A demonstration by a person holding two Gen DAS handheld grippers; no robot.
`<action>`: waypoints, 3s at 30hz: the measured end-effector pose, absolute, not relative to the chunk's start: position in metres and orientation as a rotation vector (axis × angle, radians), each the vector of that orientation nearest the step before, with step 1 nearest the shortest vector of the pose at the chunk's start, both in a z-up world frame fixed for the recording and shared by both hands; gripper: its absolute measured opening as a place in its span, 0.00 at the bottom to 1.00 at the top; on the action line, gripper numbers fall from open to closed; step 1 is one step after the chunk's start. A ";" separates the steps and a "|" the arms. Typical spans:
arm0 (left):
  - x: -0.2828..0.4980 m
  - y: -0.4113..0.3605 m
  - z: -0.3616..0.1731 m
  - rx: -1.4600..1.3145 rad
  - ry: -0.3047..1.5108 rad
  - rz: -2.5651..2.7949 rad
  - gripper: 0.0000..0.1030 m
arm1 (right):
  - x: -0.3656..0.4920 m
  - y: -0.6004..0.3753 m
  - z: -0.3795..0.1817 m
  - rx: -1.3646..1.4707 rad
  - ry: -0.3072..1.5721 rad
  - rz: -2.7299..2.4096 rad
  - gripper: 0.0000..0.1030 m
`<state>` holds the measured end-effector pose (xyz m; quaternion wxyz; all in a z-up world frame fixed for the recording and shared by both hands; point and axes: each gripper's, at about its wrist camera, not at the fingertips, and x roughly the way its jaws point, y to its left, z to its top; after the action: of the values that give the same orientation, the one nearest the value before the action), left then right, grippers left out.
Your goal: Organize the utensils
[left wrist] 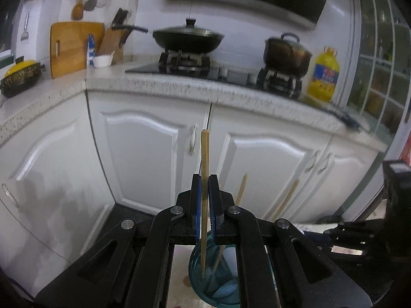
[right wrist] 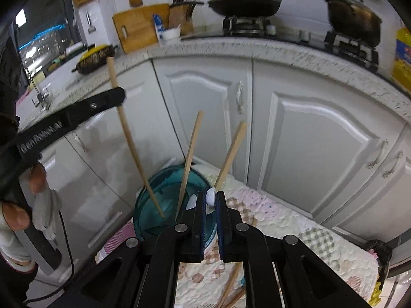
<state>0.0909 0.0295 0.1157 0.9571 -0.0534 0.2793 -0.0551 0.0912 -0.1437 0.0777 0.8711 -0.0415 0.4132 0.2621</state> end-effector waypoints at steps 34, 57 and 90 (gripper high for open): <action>0.019 0.007 0.084 -0.113 0.661 -0.140 0.39 | 0.030 -0.201 0.052 0.162 0.901 0.517 0.30; -0.021 -0.052 0.036 -0.076 0.799 -0.264 0.40 | -0.022 -0.273 -0.006 0.185 0.999 0.328 0.36; 0.017 -0.128 -0.063 0.046 1.057 -0.389 0.40 | 0.047 -0.285 -0.095 0.272 1.133 0.247 0.11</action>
<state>0.0170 -0.1285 -0.0628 0.8454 0.0220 0.5009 -0.1843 0.0474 -0.2849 -0.0945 0.8278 0.1282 0.5337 0.1162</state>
